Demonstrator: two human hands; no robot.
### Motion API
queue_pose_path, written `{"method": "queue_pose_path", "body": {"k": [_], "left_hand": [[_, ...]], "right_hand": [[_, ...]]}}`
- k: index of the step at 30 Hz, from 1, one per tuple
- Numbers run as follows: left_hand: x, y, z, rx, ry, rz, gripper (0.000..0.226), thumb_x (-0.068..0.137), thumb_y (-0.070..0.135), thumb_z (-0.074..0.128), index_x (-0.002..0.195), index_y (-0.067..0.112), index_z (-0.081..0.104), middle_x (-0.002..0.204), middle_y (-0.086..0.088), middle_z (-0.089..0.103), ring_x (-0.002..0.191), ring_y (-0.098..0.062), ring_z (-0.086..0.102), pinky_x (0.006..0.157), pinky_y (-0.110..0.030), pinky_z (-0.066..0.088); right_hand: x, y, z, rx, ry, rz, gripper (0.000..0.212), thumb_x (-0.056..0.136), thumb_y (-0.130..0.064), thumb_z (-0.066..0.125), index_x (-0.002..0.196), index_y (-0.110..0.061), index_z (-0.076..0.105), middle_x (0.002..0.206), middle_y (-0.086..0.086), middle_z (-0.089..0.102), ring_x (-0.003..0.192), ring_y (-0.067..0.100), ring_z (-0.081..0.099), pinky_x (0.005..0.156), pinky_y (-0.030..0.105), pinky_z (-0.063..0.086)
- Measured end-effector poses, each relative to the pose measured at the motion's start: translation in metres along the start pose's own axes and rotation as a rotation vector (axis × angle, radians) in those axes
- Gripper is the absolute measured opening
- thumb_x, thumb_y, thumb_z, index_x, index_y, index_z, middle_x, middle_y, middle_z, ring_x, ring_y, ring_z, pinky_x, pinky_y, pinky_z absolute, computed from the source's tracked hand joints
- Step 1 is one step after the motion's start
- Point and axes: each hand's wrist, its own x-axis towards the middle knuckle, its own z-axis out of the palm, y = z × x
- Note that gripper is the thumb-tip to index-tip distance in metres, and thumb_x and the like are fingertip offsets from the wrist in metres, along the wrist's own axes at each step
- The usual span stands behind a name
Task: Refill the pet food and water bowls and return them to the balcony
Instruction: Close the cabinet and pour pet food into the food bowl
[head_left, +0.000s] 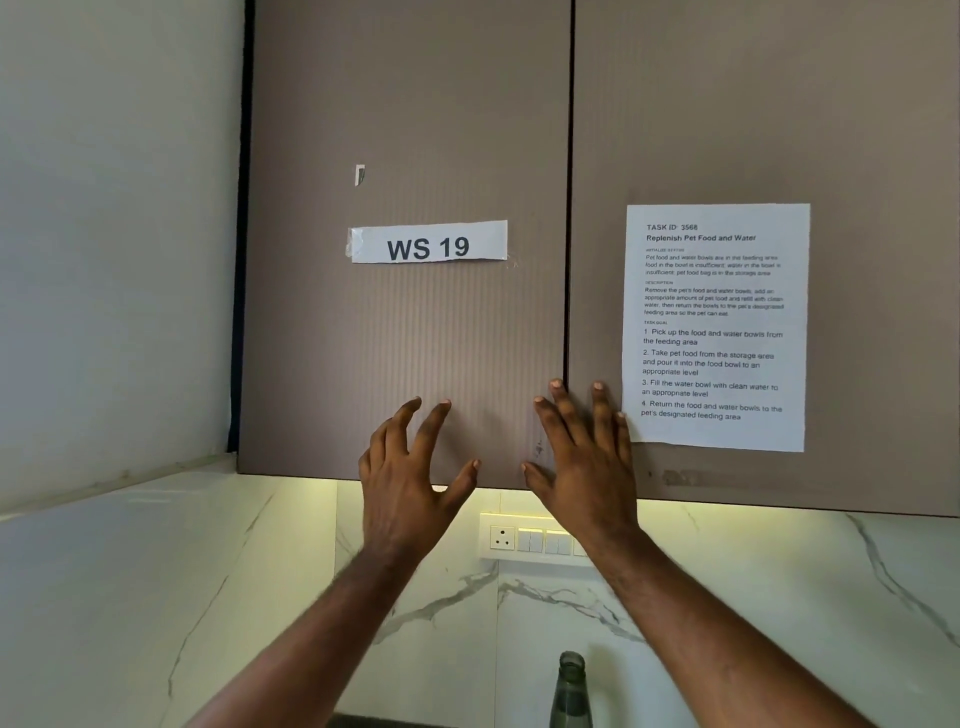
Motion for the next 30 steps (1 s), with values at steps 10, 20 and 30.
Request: {"method": "queue_pose_path", "body": {"k": [10,20,30], "left_hand": [[-0.048,-0.006,0.007,-0.018,-0.048,-0.005,0.074,0.087,0.07,0.054,0.153,0.042,0.035,0.162,0.001,0.032,0.145,-0.024,0.033,0.11,-0.054,0.036],[-0.134,-0.032,0.051,-0.144,-0.276,-0.05,0.081,0.085,0.076,0.049,0.156,0.046,0.023,0.164,0.005,0.026,0.146,-0.022,0.03,0.112,-0.054,0.034],[-0.236,-0.05,0.112,-0.414,-0.653,-0.133,0.082,0.086,0.067,0.061,0.154,0.053,0.018,0.154,0.007,0.038,0.138,-0.017,0.04,0.11,-0.047,0.041]], "right_hand": [[-0.056,-0.021,0.005,0.146,0.017,0.019,0.083,0.094,-0.066,0.056,0.163,-0.028,0.029,0.174,0.0,0.013,0.16,0.034,0.003,0.126,0.058,0.02],[-0.171,-0.028,0.04,0.218,-0.188,0.143,0.091,0.092,-0.07,0.057,0.165,-0.029,0.02,0.174,-0.003,0.009,0.161,0.027,0.0,0.127,0.054,0.019],[-0.289,-0.003,0.053,0.167,-0.43,0.448,0.099,0.085,-0.082,0.05,0.163,-0.031,0.018,0.172,-0.004,0.019,0.16,0.026,0.011,0.124,0.052,0.027]]}}
